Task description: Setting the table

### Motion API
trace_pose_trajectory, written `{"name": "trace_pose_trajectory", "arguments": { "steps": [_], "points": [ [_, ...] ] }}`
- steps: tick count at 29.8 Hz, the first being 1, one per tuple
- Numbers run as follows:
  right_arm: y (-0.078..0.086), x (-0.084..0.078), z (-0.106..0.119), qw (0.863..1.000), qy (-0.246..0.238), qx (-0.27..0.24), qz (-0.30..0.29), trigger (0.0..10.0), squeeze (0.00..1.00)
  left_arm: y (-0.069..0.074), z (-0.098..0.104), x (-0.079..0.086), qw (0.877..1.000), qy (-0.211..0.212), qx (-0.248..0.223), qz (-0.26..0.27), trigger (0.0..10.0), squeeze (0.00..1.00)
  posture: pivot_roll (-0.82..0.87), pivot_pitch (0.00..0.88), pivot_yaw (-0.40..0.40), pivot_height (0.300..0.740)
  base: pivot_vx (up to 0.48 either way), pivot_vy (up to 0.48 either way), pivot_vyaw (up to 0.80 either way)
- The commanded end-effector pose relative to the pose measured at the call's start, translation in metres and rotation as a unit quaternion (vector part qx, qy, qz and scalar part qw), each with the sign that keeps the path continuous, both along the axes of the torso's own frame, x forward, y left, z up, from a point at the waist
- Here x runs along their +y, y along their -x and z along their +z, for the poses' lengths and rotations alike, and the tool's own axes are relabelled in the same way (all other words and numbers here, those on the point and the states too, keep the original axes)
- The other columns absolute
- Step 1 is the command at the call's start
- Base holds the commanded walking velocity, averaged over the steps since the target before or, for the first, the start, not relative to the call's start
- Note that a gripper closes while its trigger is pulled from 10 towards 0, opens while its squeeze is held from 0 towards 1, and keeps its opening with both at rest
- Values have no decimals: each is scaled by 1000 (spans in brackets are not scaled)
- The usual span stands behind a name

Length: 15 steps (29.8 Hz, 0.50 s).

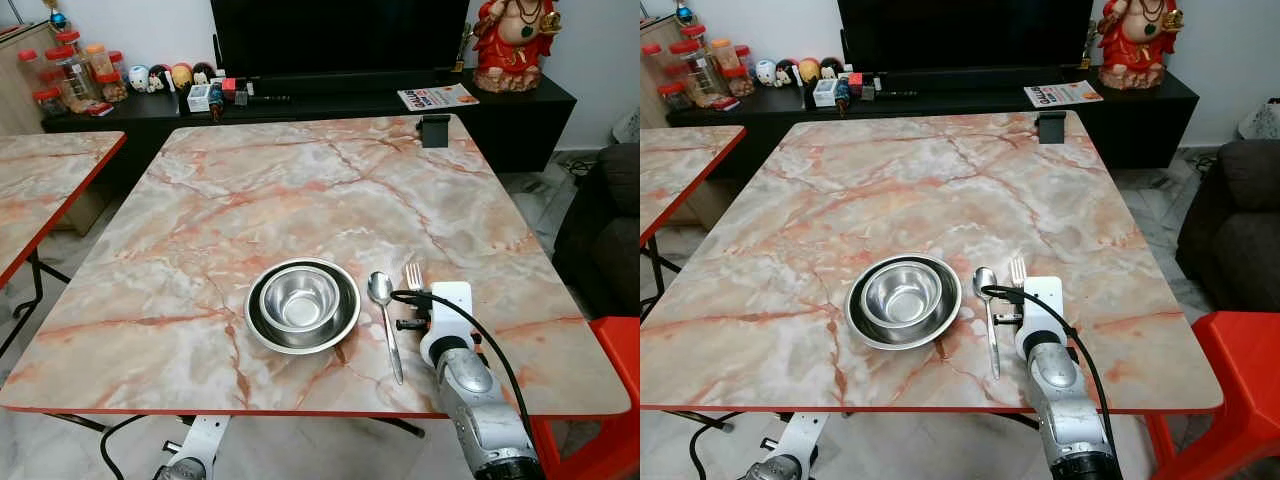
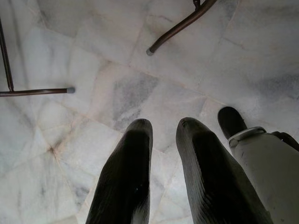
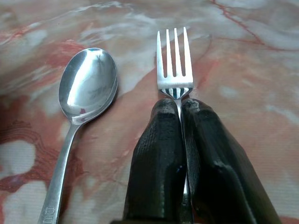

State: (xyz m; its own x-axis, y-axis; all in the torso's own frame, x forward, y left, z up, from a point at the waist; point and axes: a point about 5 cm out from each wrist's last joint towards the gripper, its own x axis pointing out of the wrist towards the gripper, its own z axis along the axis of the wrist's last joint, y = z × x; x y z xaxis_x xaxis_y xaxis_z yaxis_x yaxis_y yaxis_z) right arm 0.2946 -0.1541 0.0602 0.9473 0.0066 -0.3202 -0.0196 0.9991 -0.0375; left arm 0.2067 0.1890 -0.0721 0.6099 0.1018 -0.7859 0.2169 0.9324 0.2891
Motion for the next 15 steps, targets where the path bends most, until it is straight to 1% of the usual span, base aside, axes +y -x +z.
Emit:
{"name": "trace_pose_trajectory", "arguments": {
  "steps": [1,2,6,7,8,13,15],
  "points": [
    [-5,2,4,1000,0,-10,5,10000,616,-1,0,0,1000,-3,3,-1,10000,0,-82,0,61,728,0,0,0],
    [-5,2,4,1000,0,-10,5,10000,647,-1,0,0,1000,-3,3,-1,10000,0,-82,0,61,728,0,0,0],
    [-5,2,4,1000,0,-10,7,10000,647,-1,0,0,1000,-3,3,-2,10000,0,-82,0,61,728,0,0,0],
    [-6,2,4,1000,0,-11,6,10000,871,-1,0,-1,1000,-3,3,-2,10000,0,-82,0,60,728,0,0,0],
    [-6,2,4,1000,1,-12,6,10000,851,-1,0,-1,1000,-2,3,-1,10000,0,-82,0,60,728,0,0,0],
    [-8,1,5,1000,3,-15,6,10000,855,-2,1,-2,1000,-1,2,-1,10000,0,-84,0,57,728,0,0,0],
    [-8,0,6,1000,4,-17,6,10000,898,-2,1,-2,1000,-1,2,-1,10000,0,-85,0,56,728,0,0,0]
  ]
}}
